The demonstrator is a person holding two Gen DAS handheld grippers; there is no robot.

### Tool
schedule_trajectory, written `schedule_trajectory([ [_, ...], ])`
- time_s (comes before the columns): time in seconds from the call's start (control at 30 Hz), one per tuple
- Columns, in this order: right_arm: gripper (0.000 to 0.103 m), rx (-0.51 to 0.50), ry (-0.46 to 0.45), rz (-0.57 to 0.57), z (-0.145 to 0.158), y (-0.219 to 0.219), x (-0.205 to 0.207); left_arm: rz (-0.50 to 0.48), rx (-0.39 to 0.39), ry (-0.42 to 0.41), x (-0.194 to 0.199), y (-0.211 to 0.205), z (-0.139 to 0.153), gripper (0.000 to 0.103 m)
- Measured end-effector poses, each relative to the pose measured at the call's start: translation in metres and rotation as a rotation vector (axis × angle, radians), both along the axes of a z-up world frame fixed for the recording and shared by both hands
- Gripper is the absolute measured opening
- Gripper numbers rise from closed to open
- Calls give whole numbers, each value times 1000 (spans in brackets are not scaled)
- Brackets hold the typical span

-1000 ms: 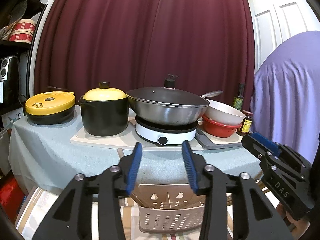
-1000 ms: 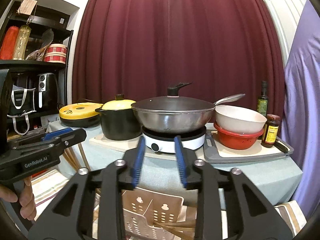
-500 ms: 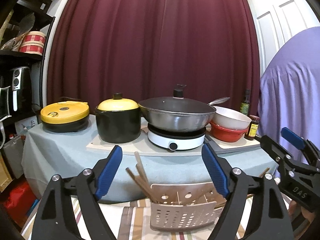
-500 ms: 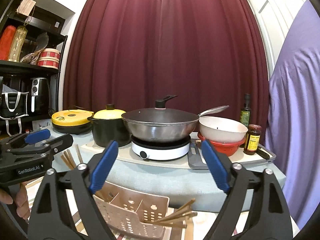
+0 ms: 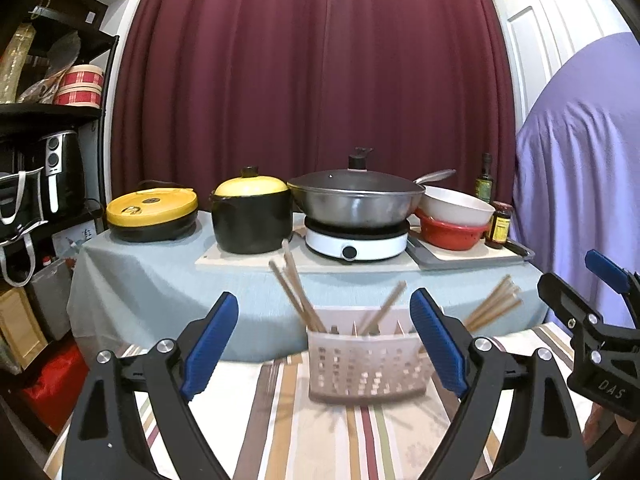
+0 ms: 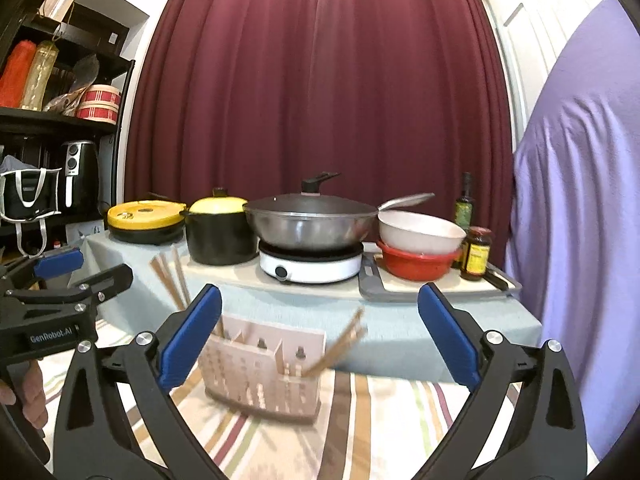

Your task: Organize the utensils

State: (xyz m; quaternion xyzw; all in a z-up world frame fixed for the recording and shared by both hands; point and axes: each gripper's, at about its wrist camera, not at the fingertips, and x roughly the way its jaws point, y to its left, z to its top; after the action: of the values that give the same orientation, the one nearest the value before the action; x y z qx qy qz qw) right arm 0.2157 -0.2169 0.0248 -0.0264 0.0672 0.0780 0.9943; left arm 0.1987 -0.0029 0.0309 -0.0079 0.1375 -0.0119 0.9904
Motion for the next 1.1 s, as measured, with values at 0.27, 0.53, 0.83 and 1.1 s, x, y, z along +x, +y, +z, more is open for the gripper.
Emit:
schedule_trajectory([
  [0.27,97,-26,49,-5,-18,-6,-52,11,-12,37,-48,0,-15,85],
  [0.53,97,-39,82,1,-27,-11,-96,16,-2,63,-86,-1,-24,86],
  [0.83,97,-38,86,15,-26,-8,-130,45,-8,61,-118,3,-23,87],
  [1.1,97,-55,67,16,-22,-5,-148,54,-18,78,-134,7,-29,87],
])
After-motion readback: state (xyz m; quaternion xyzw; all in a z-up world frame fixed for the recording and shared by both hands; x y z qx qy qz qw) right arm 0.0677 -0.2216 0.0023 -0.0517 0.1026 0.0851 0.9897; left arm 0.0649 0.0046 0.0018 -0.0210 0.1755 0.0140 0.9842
